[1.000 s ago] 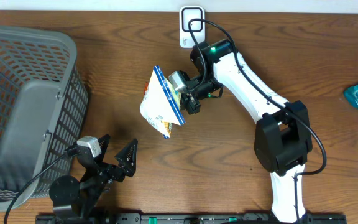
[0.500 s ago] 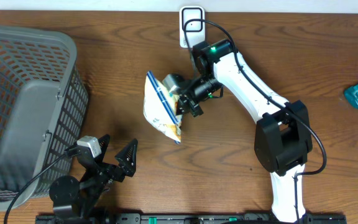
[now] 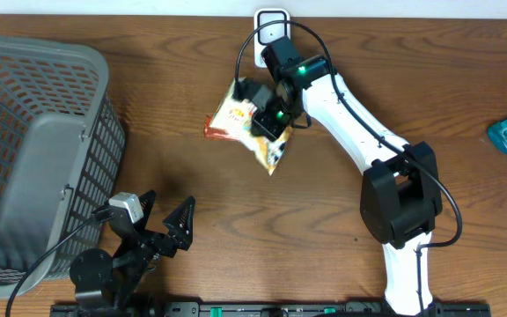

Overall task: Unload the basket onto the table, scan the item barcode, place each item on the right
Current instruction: 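Hold the snack bag in front of the white scanner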

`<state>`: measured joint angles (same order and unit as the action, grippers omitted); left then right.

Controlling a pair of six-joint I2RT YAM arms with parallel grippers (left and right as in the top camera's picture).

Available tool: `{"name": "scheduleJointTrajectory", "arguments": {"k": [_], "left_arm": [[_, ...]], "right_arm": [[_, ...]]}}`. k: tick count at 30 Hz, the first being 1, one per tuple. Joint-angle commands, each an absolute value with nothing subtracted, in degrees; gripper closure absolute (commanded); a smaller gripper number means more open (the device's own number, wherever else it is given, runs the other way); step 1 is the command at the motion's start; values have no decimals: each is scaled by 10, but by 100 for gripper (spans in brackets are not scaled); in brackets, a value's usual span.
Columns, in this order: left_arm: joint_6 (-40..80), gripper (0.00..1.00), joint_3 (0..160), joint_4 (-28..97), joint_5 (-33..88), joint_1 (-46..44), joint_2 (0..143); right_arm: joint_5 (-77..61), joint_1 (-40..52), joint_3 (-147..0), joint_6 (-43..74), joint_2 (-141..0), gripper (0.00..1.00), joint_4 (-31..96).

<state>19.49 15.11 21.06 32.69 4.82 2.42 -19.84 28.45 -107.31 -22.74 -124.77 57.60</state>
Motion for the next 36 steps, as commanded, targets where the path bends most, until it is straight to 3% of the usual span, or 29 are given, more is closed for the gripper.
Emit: {"name": "scheduleJointTrajectory", "arguments": {"k": [1, 15, 29, 36], "left_arm": [[194, 2, 151, 210, 330, 50, 21], [194, 2, 151, 210, 330, 50, 21], [194, 2, 151, 210, 330, 50, 21], [194, 2, 151, 210, 330, 50, 21]], "right_arm": [[0, 280, -1084, -116, -1248, 99, 550], [41, 211, -1134, -125, -1269, 99, 459], [149, 201, -1461, -193, -1482, 99, 551], [185, 202, -1489, -203, -1517, 99, 486]]}}
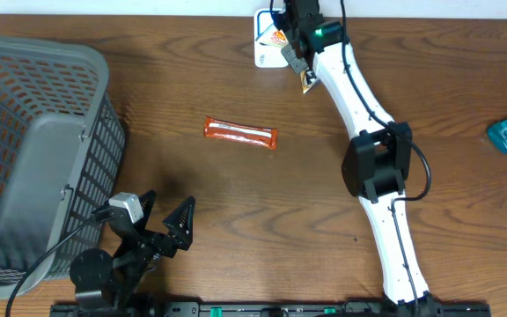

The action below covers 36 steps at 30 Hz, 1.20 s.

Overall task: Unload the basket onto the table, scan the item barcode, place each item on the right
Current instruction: 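Hold the snack bag in front of the white scanner, then carry the snack bag to the table's right edge and release it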

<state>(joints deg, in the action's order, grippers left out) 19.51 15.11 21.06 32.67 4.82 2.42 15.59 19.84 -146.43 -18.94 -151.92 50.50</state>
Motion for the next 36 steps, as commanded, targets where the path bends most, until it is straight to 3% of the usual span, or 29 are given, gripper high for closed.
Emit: {"name": "scheduleJointTrajectory", "arguments": {"k": [1, 11, 15, 21, 28, 31, 36], "left_arm": [[194, 2, 151, 210, 330, 50, 21], [194, 2, 151, 210, 330, 50, 21], [194, 2, 151, 210, 330, 50, 21], [194, 2, 151, 210, 330, 50, 21], [194, 2, 151, 210, 330, 50, 21], [194, 2, 151, 210, 330, 50, 21], [194, 2, 151, 210, 330, 50, 21]], "right_arm": [[185, 203, -1489, -205, -1517, 99, 477], [203, 204, -1489, -242, -1515, 99, 499], [229, 181, -1489, -125, -1472, 99, 602], [244, 49, -1486, -30, -1432, 99, 716], [147, -98, -1411, -23, -1432, 99, 628], [107, -158, -1354, -22, -1432, 88, 585], [107, -226, -1274, -22, -1432, 81, 538]]}}
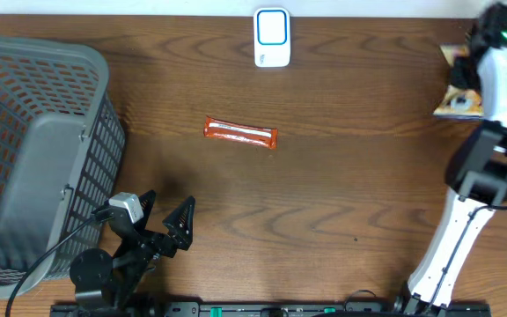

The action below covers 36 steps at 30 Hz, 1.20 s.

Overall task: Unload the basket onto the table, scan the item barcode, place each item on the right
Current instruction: 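Carry the snack bag to the table's right edge and release it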

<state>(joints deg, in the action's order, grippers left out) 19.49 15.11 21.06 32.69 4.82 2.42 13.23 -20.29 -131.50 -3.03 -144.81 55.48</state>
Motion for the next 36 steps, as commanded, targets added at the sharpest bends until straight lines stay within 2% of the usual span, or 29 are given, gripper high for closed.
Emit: {"name": "scheduleJointTrajectory", "arguments": {"k": [1, 6, 8, 11, 12, 17, 22, 26, 30, 36], "left_arm": [[194, 2, 151, 210, 330, 50, 21], [194, 3, 151, 210, 330, 50, 21], [194, 2, 151, 210, 330, 50, 21], [194, 2, 151, 210, 330, 50, 21], [194, 2, 151, 210, 330, 50, 21], [194, 2, 151, 210, 330, 50, 21], [194, 2, 151, 210, 330, 50, 21], [194, 2, 151, 210, 330, 50, 21], [194, 2, 151, 210, 330, 50, 21], [194, 2, 151, 210, 330, 50, 21]], "right_arm": [[111, -237, -1267, -22, -1432, 79, 535], [119, -285, -1275, 41, -1421, 76, 541], [105, -296, -1287, 65, -1407, 66, 547], [66, -304, -1308, 69, -1379, 21, 551], [50, -304, -1313, 72, -1369, 1, 552], [-86, -285, -1318, 74, -1290, 1, 546], [-334, -228, -1318, 95, -1240, 1, 566], [-471, -143, -1316, 5, -1240, 1, 594], [-436, -45, -1314, -134, -1241, 1, 653], [-244, 113, -1308, -255, -1244, 1, 727]]}}
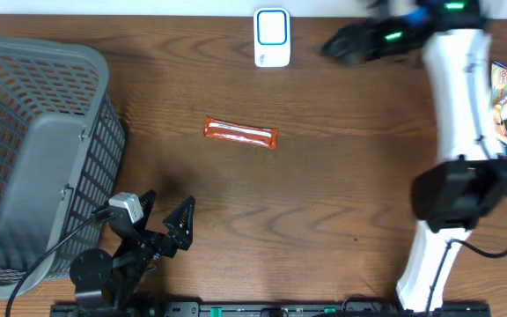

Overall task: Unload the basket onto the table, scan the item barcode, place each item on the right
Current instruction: 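Carry the snack bag to the table's right edge and release it, then reach the right gripper to the orange candy bar and grasp it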

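A white barcode scanner [272,37] with a blue-rimmed face stands at the table's far edge. An orange snack bar [240,133] lies flat in the middle. A yellow snack bag lies at the right edge, apart from any gripper. My right gripper [346,42] is a dark blur just right of the scanner; nothing shows in it, and its jaws cannot be made out. My left gripper [167,214] rests open near the front left, holding nothing.
A grey mesh basket [42,79] fills the left side. A teal packet lies at the right edge, just below the snack bag. The right arm's white links [454,97] stretch from the front right up to the far edge.
The snack bag was in my right gripper at the far right. It now lies let go beside the teal packet, and the gripper has moved left to near the scanner.
My right gripper held the snack bag over the orange bar in the middle, then at the scanner's face, then at the table's right side. Now the bag lies there and the gripper is near the scanner. The bar and left arm never moved.
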`<state>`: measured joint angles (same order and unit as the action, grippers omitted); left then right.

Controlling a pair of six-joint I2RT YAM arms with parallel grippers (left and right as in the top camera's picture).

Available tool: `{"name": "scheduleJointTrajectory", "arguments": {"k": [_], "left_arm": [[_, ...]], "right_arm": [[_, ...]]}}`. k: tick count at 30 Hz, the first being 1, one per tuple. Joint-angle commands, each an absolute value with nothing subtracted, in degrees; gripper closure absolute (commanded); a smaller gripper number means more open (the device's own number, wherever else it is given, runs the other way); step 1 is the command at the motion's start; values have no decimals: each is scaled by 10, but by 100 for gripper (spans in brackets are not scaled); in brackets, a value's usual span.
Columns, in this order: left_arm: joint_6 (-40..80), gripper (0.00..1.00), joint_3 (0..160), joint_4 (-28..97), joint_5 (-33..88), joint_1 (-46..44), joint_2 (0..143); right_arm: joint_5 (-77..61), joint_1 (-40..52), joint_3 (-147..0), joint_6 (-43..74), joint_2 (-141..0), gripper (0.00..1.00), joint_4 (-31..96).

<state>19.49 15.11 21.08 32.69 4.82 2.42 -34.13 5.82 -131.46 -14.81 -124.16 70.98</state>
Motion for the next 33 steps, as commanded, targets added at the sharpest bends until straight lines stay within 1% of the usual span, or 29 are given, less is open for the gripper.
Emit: {"name": "scheduleJointTrajectory", "arguments": {"k": [1, 4, 7, 13, 18, 23, 27, 31, 32, 33], "left_arm": [[194, 2, 151, 210, 330, 50, 21], [194, 2, 151, 210, 330, 50, 21], [194, 2, 151, 210, 330, 50, 21], [194, 2, 151, 210, 330, 50, 21], [194, 2, 151, 210, 330, 50, 21], [194, 2, 151, 210, 330, 50, 21], [194, 2, 151, 210, 330, 50, 21], [194, 2, 151, 210, 330, 50, 21], [194, 2, 151, 210, 330, 50, 21], [194, 2, 151, 210, 330, 50, 21]], "right_arm": [[-224, 135, -1304, -270, -1244, 1, 732], [-178, 199, -1273, -304, -1245, 1, 730], [-174, 246, -1233, -335, -1245, 1, 718], [-101, 320, -1141, -338, -1245, 1, 640], [-16, 357, -1044, -335, -1245, 15, 540], [83, 402, -944, -318, -1245, 20, 431], [144, 425, -898, -305, -1245, 24, 367], [150, 427, -858, -308, -1247, 32, 303], [150, 427, -847, -316, -1248, 34, 286], [152, 427, -826, -341, -1253, 37, 255]]}}
